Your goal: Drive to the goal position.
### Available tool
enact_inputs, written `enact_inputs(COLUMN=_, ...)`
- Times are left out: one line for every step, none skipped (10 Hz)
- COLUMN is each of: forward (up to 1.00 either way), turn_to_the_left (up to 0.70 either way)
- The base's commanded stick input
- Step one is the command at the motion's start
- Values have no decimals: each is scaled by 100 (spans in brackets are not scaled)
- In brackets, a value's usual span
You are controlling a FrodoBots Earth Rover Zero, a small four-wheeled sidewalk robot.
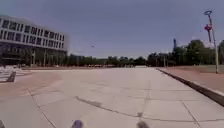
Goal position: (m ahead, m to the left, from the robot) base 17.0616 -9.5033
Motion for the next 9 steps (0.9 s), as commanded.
enact_inputs(forward=85, turn_to_the_left=0)
enact_inputs(forward=85, turn_to_the_left=0)
enact_inputs(forward=85, turn_to_the_left=0)
enact_inputs(forward=85, turn_to_the_left=0)
enact_inputs(forward=85, turn_to_the_left=-19)
enact_inputs(forward=85, turn_to_the_left=-34)
enact_inputs(forward=85, turn_to_the_left=-34)
enact_inputs(forward=85, turn_to_the_left=-12)
enact_inputs(forward=85, turn_to_the_left=-6)
